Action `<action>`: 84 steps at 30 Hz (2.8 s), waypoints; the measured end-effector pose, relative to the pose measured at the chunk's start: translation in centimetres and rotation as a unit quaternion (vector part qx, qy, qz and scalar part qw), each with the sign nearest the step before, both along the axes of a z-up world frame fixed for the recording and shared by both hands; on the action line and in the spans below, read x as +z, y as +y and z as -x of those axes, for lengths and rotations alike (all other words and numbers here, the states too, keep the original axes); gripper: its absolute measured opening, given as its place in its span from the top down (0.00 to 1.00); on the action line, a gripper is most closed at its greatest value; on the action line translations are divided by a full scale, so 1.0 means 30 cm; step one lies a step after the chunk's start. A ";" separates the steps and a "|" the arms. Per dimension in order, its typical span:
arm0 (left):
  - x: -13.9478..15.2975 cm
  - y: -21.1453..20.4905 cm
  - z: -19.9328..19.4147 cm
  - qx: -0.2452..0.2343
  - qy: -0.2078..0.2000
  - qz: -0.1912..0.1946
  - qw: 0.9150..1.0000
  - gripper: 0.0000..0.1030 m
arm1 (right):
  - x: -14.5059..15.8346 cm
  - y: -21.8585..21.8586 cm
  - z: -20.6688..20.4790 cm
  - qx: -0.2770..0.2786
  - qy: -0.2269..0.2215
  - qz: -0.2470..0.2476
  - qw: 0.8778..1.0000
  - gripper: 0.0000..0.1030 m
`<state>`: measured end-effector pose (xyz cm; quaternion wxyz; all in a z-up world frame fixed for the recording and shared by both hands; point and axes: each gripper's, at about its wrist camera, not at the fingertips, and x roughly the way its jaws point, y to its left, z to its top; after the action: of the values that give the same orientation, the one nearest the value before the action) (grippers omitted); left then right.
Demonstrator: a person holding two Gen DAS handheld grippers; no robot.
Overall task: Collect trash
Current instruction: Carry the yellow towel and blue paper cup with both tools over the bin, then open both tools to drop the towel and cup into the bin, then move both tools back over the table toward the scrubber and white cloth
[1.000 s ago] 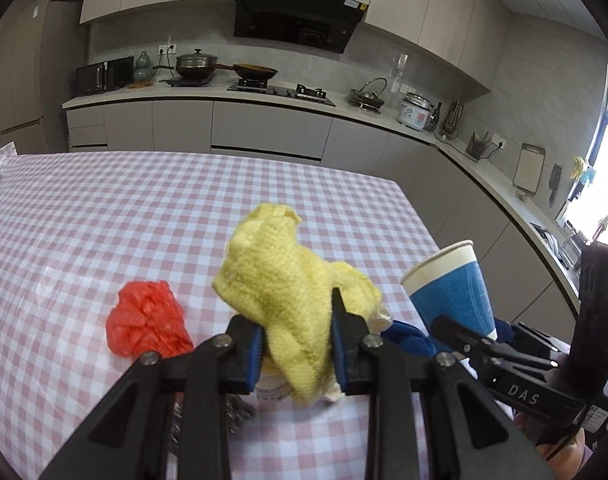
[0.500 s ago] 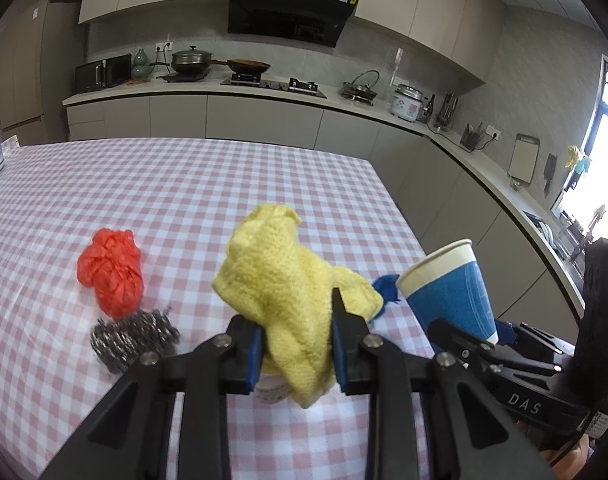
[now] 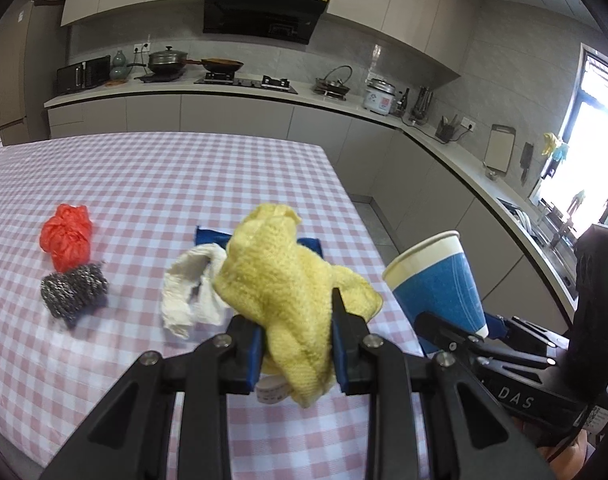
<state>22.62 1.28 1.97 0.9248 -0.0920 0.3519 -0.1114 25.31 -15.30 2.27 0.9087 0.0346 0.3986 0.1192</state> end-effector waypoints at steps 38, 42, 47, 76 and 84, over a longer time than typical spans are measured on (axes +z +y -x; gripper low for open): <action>-0.288 -0.936 0.012 -0.221 0.099 -0.069 0.968 0.71 | -0.287 -0.974 0.336 -0.237 0.092 0.003 0.967 0.40; -0.351 -0.972 0.010 -0.220 0.113 -0.088 0.965 0.68 | -0.354 -1.022 0.300 -0.233 0.110 0.001 0.966 0.39; -0.437 -1.001 -0.010 -0.210 0.142 -0.101 0.962 0.63 | -0.430 -1.063 0.239 -0.221 0.123 -0.005 0.968 0.39; -0.205 -0.909 0.018 -0.169 0.105 -0.089 0.976 0.42 | -0.347 -1.051 0.218 -0.235 0.131 -0.003 0.963 0.26; -0.099 -0.814 0.037 -0.166 0.082 -0.070 0.980 0.39 | -0.242 -0.955 0.255 -0.223 0.111 0.002 0.969 0.26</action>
<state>21.50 -23.13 -1.01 0.8654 0.0238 0.4441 -0.2310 17.67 -43.94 -4.98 0.8625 0.1337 0.4795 -0.0914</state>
